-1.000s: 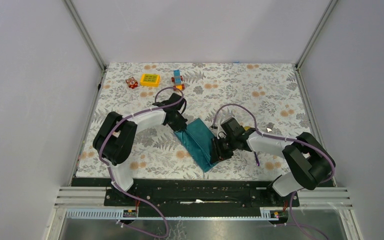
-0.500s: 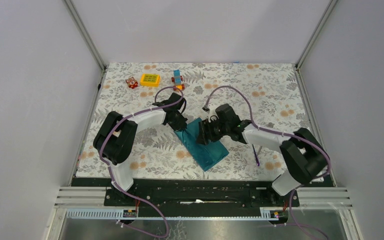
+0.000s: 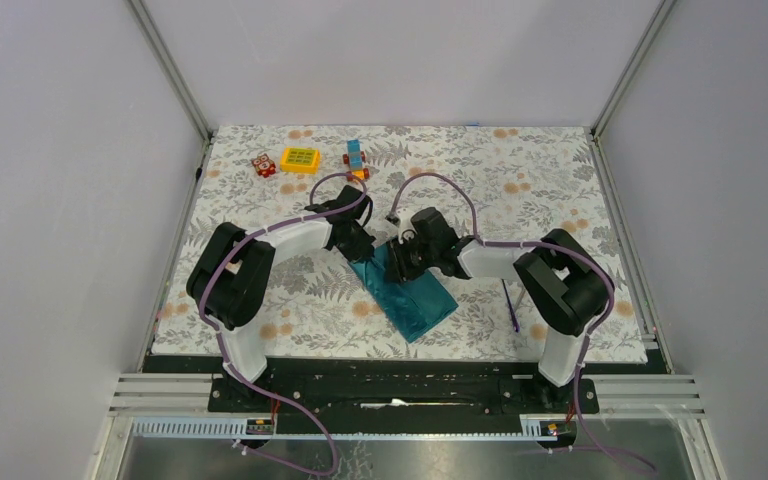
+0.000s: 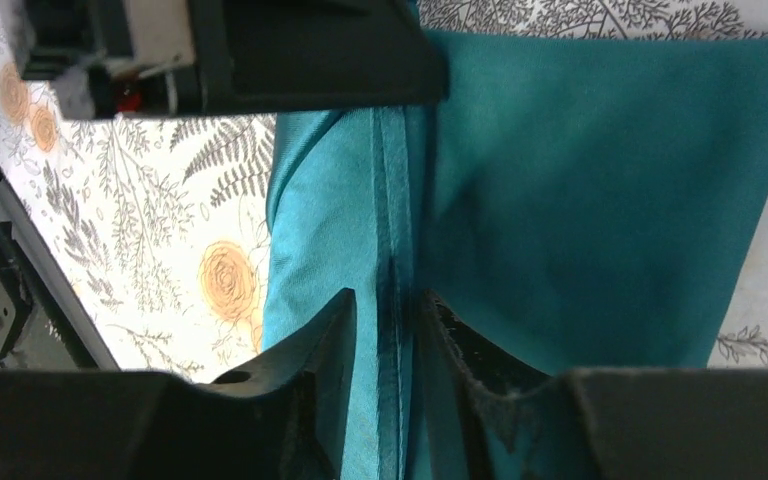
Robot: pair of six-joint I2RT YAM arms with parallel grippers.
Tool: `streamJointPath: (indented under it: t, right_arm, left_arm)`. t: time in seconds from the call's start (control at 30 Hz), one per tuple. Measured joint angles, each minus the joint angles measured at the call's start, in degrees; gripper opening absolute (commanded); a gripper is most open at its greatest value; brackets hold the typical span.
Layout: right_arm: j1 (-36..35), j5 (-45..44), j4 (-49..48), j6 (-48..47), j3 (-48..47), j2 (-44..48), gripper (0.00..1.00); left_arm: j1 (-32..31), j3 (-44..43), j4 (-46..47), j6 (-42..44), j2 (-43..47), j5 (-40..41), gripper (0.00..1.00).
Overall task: Fold the napkin into a case and place the utensils inside
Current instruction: Smooth out the 2/3-rectangle-folded napkin at the center of the board.
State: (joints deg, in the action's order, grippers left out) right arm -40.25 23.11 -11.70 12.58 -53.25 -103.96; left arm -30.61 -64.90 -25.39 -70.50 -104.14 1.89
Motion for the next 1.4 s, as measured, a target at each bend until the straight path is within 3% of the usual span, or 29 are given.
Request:
streamJointPath:
  t: [0.03,0.13,0.23,0.4,0.5,0.57,0.7,0.83,1.0,1.13,1.23,1.4]
  right_arm:
    - [0.0,-0.1,-0.3,0.0,-0.2,-0.5,0.23]
    - [0.0,-0.2,-1.1,0.7,-0.4,-1.9,0.08]
    - [0.0,-0.2,-1.1,1.8,-0.4,-2.2,0.00]
    - [0.0,-0.2,-2.4,4.7,-0.2,-2.2,0.00]
    - [0.0,-0.2,-3.0,5.9,0.2,-2.2,0.00]
    - [0.0,-0.2,-3.2,6.7,0.3,-2.2,0.00]
    - [0.0,-0.2,-3.9,7.6,0.5,-2.2,0.00]
    - [0.1,-0.2,-4.1,8.6,1.0,-2.2,0.00]
    - [0.3,-0.2,-4.1,9.9,1.1,-2.2,0.00]
    - [0.5,-0.2,-4.1,10.6,1.1,-2.2,0.00]
    - [0.6,-0.2,-4.0,10.7,1.1,-2.2,0.00]
    - [0.7,0.2,-4.1,10.8,0.9,-3.0,0.00]
  left_arm:
    - [0.0,0.0,0.0,0.0,0.0,-0.1,0.00]
    - [0.1,0.0,0.2,0.2,0.0,-0.6,0.15]
    - [0.2,0.1,0.7,1.2,0.0,-1.7,0.40]
    - [0.2,1.7,3.6,3.4,1.5,-4.8,0.68]
    - [0.3,4.3,5.1,4.9,5.7,-6.3,0.97]
    - [0.3,5.7,5.9,6.0,10.0,-7.4,0.99]
    - [0.5,7.0,8.7,8.9,17.5,-10.2,0.91]
    - [2.9,11.1,13.7,10.7,22.8,-14.1,0.54]
    - [9.0,19.7,19.9,12.0,23.3,-20.5,0.25]
    - [11.0,24.4,26.1,12.8,20.0,-25.5,0.17]
    - [11.0,27.0,32.7,12.3,17.7,-28.7,0.05]
    - [10.8,29.0,40.4,11.8,15.2,-30.5,0.04]
